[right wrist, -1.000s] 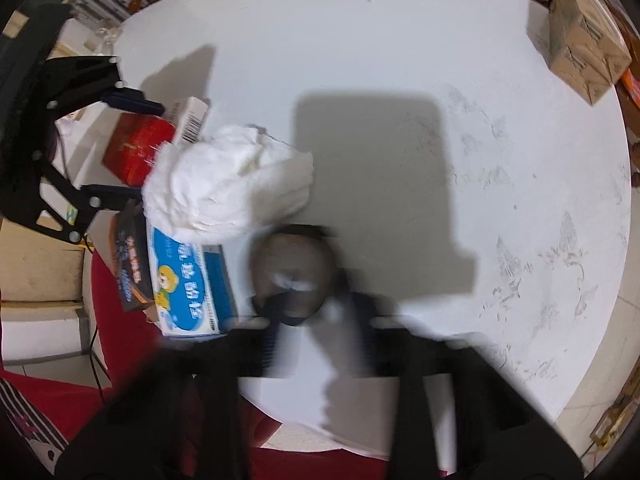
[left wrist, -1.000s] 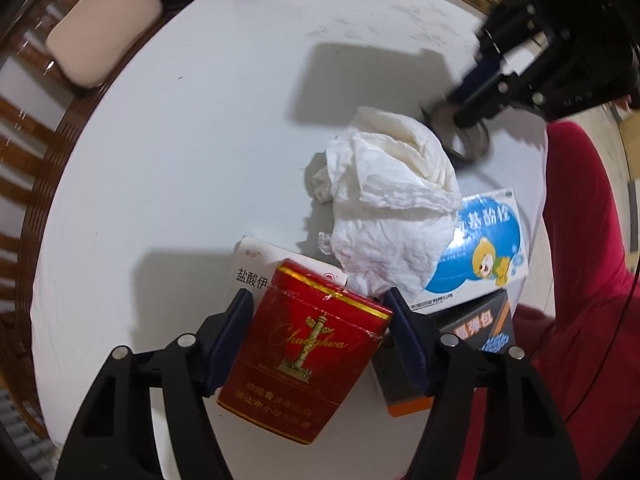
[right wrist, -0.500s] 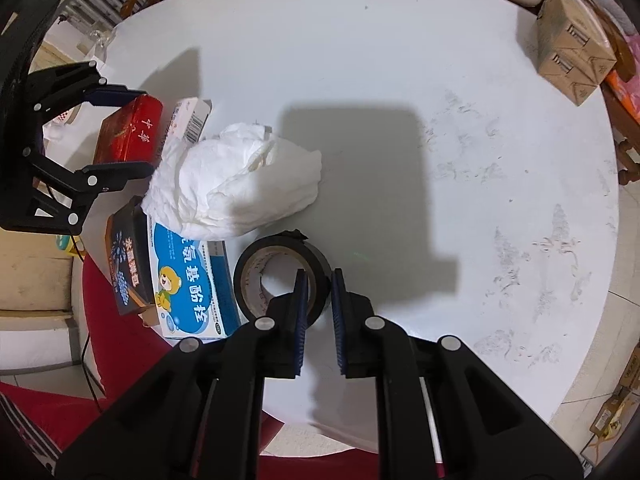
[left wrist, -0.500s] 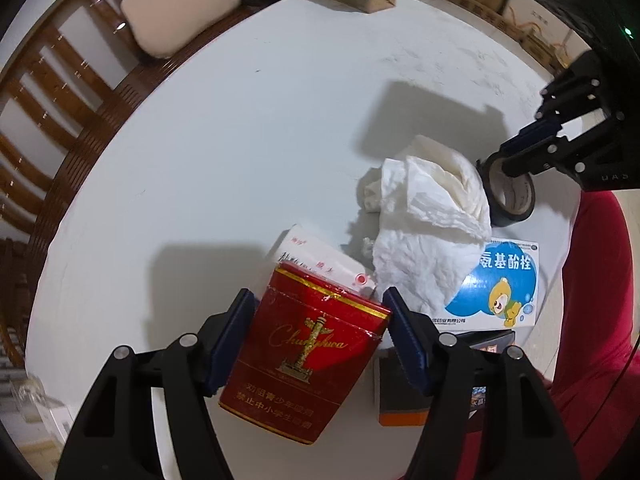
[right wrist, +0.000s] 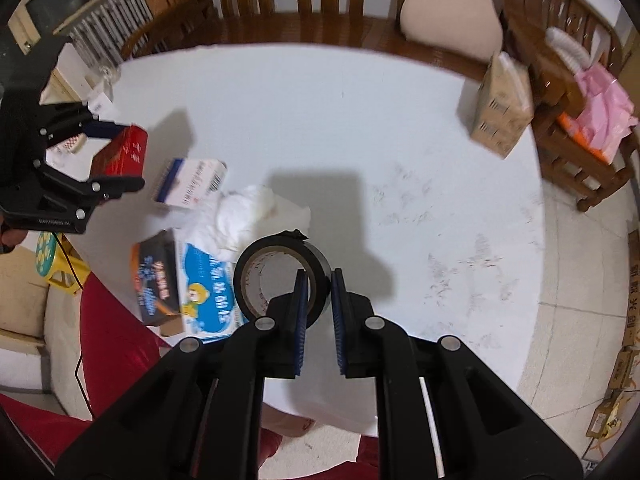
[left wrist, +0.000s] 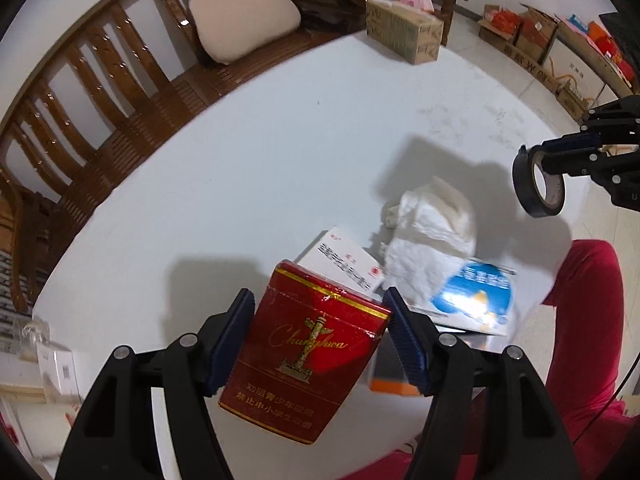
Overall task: Collect trash
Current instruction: 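Lift the red box and tape roll and carry them toward the bag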
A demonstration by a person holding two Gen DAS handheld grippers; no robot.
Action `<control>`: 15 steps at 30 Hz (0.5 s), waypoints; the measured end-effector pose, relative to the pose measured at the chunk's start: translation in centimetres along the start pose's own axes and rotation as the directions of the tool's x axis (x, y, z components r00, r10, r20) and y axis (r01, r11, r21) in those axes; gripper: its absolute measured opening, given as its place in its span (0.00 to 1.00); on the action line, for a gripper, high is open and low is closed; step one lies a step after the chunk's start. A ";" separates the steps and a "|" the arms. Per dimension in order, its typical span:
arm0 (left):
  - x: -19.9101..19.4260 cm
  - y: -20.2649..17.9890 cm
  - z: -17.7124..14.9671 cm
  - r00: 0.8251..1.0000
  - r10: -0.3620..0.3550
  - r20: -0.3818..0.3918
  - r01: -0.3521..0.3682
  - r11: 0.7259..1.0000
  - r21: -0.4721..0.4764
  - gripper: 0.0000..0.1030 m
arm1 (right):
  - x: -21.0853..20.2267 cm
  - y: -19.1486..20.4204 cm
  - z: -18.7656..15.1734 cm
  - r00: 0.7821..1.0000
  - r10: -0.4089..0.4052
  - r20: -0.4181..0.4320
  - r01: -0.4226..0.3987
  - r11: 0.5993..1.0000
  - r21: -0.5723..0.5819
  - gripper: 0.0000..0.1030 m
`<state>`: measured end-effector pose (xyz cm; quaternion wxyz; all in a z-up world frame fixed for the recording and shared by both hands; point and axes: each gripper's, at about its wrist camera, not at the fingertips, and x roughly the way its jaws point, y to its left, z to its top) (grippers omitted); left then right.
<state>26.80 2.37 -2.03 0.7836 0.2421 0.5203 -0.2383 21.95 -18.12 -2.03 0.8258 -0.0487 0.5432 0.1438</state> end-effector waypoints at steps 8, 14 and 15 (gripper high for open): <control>-5.3 -3.1 -2.7 0.997 0.009 0.074 -0.006 0.999 -0.051 0.63 | -6.8 2.6 -2.0 0.990 -0.022 0.140 0.025 0.999 -0.024 0.12; -8.6 -6.3 -5.6 0.994 0.019 0.111 -0.011 0.997 -0.076 0.63 | -10.7 5.5 -4.7 0.980 -0.022 0.199 0.036 0.997 -0.070 0.12; -8.9 -6.8 -6.0 0.993 0.017 0.115 -0.008 0.997 -0.080 0.63 | -11.3 6.0 -5.2 0.978 -0.021 0.209 0.037 0.996 -0.077 0.12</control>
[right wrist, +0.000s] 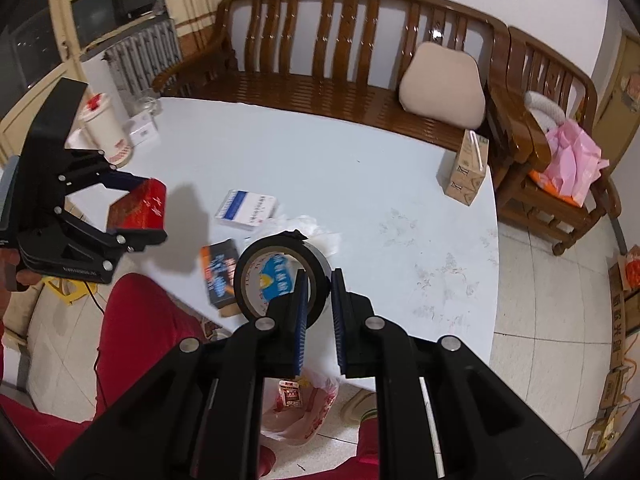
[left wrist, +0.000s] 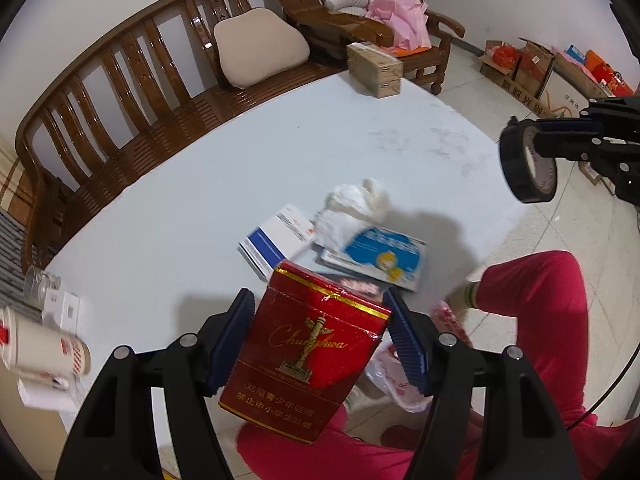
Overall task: Collect trash
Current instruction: 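Lift the red box and tape roll and carry them toward the bag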
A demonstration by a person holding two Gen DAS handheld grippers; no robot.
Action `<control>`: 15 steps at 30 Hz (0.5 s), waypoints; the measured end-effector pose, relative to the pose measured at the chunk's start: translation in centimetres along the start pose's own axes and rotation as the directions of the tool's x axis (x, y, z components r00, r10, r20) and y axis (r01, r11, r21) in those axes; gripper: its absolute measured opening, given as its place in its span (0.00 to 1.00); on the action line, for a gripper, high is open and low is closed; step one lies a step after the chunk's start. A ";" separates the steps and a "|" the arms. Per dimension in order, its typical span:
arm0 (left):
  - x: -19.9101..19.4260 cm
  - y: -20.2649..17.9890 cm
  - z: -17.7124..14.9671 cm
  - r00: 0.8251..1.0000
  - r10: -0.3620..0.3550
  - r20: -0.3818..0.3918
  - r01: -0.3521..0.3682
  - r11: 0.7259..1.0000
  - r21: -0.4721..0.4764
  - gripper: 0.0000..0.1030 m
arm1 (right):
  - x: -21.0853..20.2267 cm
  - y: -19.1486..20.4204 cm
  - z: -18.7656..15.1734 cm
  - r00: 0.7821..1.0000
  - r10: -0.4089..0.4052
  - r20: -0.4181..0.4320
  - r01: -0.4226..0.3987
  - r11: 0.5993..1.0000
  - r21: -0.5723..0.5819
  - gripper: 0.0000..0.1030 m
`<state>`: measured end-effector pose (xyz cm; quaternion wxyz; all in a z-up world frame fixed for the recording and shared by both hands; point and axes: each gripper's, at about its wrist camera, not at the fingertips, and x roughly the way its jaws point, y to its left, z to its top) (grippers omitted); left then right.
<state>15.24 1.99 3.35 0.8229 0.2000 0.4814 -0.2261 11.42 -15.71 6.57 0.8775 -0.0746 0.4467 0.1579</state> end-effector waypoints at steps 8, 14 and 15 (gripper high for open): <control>-1.6 -3.2 -4.0 0.999 -0.036 0.019 0.037 0.999 -0.039 0.63 | -2.1 3.8 -3.1 0.999 0.028 0.028 -0.027 0.999 -0.043 0.12; -1.8 -5.6 -6.2 0.997 -0.055 0.045 0.057 0.996 -0.062 0.63 | -2.9 5.3 -5.7 0.999 0.027 0.023 -0.026 0.999 -0.048 0.12; -1.9 -6.1 -6.5 0.998 -0.042 0.051 0.045 0.997 -0.060 0.63 | -3.0 5.5 -6.1 0.999 0.028 0.021 -0.027 0.999 -0.047 0.12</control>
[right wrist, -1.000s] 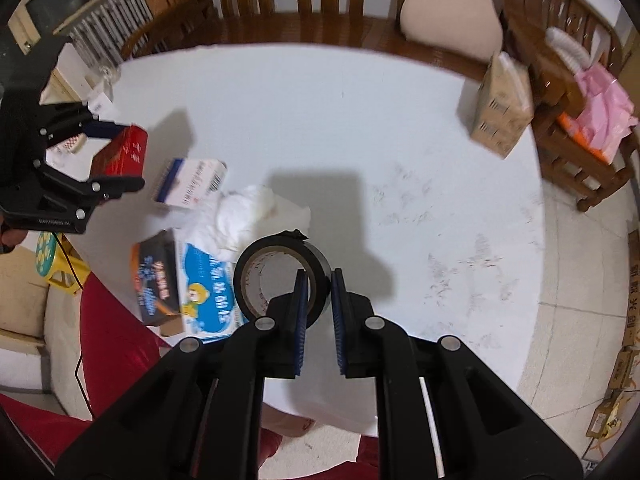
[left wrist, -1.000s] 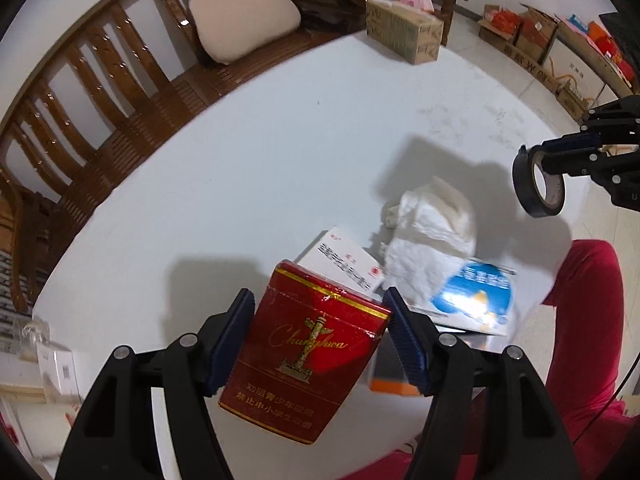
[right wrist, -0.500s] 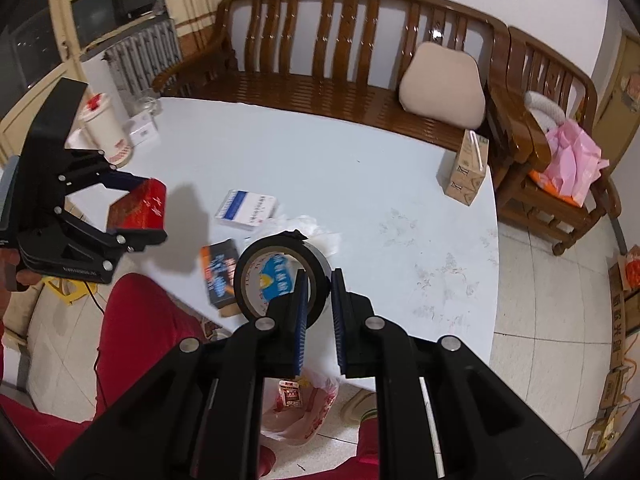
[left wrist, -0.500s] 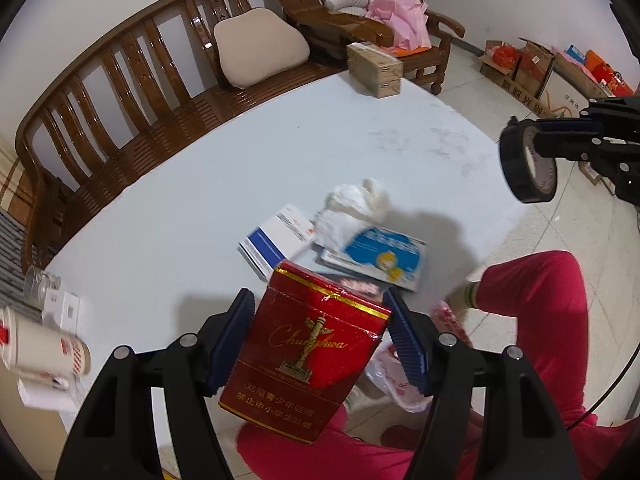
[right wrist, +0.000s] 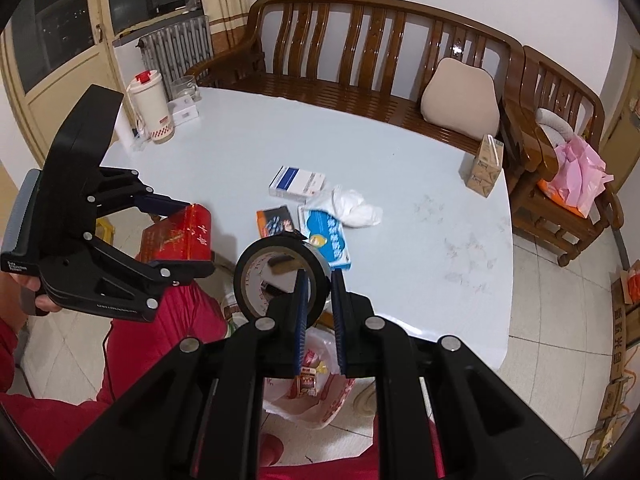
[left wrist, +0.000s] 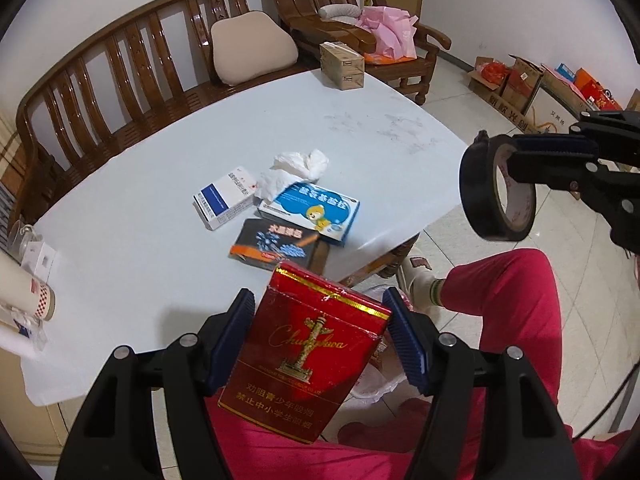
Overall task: Collect trash
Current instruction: 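Lift the red box and tape roll and carry them toward the bag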
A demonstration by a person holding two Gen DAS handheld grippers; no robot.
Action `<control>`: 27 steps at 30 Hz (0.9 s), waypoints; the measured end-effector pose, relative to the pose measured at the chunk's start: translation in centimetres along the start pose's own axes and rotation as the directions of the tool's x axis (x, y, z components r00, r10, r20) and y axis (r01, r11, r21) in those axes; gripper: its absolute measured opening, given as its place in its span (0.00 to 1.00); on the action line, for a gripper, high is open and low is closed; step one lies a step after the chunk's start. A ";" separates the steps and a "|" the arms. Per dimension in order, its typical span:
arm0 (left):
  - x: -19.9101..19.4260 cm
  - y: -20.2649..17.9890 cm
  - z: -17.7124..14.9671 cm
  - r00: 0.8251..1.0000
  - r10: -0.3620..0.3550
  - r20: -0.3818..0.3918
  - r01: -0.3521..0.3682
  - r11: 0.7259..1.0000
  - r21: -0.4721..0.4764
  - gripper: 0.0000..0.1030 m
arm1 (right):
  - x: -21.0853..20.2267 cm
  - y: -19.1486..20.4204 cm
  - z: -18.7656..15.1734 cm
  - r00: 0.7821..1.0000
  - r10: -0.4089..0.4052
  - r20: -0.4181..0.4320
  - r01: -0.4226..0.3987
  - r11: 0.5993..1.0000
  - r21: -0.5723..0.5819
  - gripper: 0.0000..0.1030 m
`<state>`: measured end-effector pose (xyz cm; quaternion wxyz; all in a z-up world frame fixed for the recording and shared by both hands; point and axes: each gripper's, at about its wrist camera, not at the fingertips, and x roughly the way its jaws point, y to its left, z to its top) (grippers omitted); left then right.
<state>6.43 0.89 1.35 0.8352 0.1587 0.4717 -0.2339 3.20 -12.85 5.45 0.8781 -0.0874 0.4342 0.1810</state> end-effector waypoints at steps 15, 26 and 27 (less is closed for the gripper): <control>1.7 -5.4 -4.1 0.999 -0.033 -0.004 0.033 0.999 0.031 0.63 | 1.0 2.7 -5.8 0.997 0.009 -0.070 -0.009 1.000 -0.001 0.12; 6.6 -6.1 -6.5 0.991 -0.103 -0.083 0.102 0.995 -0.015 0.63 | 4.9 3.0 -9.4 0.988 0.026 -0.152 -0.020 0.999 0.041 0.12; 7.2 -6.1 -6.7 0.989 -0.113 -0.093 0.112 0.993 -0.023 0.63 | 5.2 2.9 -9.6 0.987 0.029 -0.158 -0.022 0.999 0.047 0.12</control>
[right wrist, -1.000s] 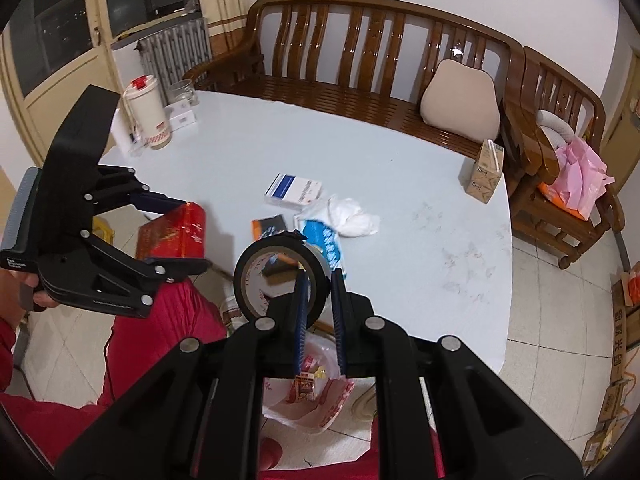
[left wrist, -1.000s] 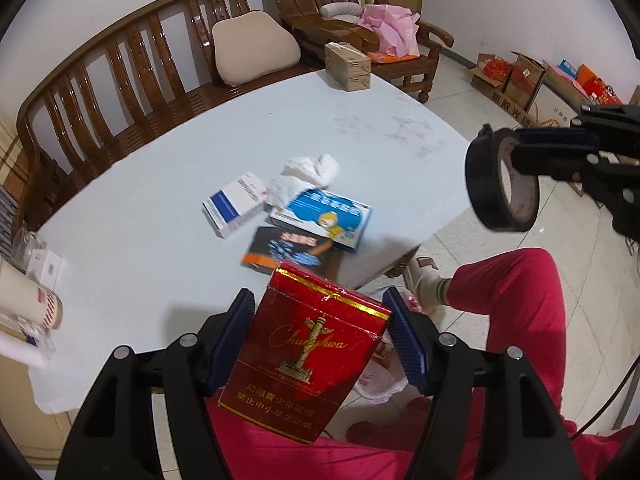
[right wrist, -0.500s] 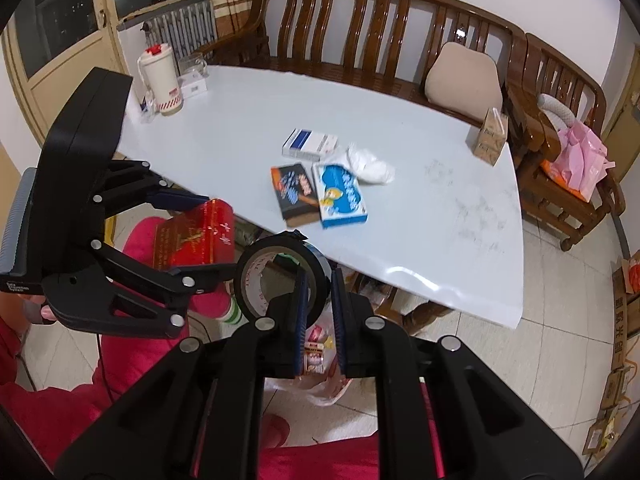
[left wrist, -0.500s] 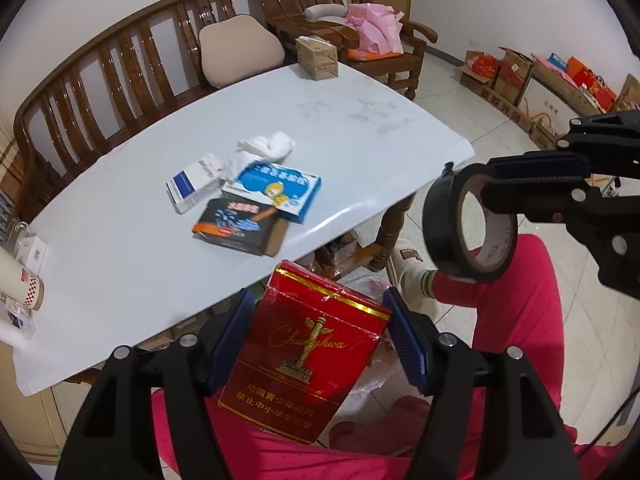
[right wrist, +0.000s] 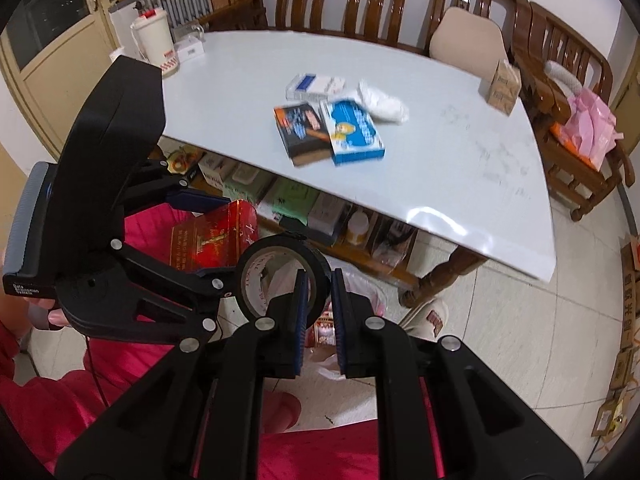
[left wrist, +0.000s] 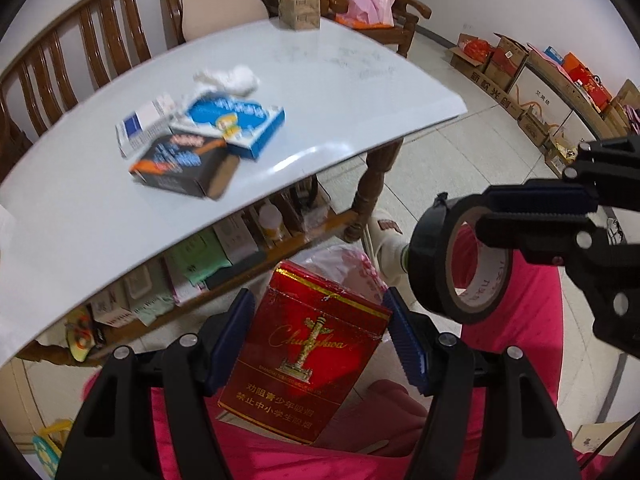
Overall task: Collect trash
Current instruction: 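Lift the red box and tape roll and carry them toward the bag, then open both grippers over the white bag to drop the red box and tape roll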
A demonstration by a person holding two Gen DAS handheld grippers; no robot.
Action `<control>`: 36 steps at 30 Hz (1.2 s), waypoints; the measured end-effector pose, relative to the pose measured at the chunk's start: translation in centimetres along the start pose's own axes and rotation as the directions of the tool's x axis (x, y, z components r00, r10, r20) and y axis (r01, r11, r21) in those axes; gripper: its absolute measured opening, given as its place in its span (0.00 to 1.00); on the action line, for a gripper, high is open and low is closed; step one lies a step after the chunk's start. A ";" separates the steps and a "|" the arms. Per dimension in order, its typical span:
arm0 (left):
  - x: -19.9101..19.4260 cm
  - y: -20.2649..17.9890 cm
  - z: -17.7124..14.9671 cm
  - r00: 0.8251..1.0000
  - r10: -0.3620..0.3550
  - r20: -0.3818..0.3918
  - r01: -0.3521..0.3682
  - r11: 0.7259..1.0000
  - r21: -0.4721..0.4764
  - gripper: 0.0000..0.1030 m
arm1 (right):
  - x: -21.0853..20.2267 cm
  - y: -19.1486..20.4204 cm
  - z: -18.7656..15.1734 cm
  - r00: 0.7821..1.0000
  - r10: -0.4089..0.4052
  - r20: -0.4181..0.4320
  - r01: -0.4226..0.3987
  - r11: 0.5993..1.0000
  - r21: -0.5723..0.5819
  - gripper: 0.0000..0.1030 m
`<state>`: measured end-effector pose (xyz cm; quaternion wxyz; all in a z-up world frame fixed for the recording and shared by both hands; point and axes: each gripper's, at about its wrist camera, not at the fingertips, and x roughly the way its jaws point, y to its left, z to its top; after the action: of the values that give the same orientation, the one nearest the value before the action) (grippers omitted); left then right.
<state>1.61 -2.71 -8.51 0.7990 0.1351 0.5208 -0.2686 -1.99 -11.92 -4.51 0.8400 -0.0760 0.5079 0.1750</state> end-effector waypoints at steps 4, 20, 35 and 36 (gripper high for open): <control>2.2 0.5 -0.5 0.999 -0.031 -0.034 0.030 0.999 -0.034 0.63 | 2.1 -0.5 -0.9 1.000 -0.006 -0.029 0.006 1.000 0.020 0.12; 11.9 2.1 -2.0 0.984 -0.119 -0.134 0.100 0.984 -0.146 0.63 | 11.5 -2.9 -3.9 0.989 -0.023 -0.145 0.035 0.996 0.083 0.12; 23.2 6.1 -4.5 0.951 -0.177 -0.255 0.035 0.877 -0.479 0.63 | 21.6 -5.0 -7.4 0.958 -0.028 -0.286 0.074 0.986 0.151 0.12; 23.7 6.2 -4.6 0.947 -0.182 -0.264 0.032 0.873 -0.487 0.63 | 22.1 -5.1 -7.6 0.956 -0.028 -0.293 0.075 0.985 0.154 0.12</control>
<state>9.08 -2.14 -32.35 0.7020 -0.0554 0.6933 -0.1530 2.96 -14.13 -27.83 0.7643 -0.0451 0.6358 0.0979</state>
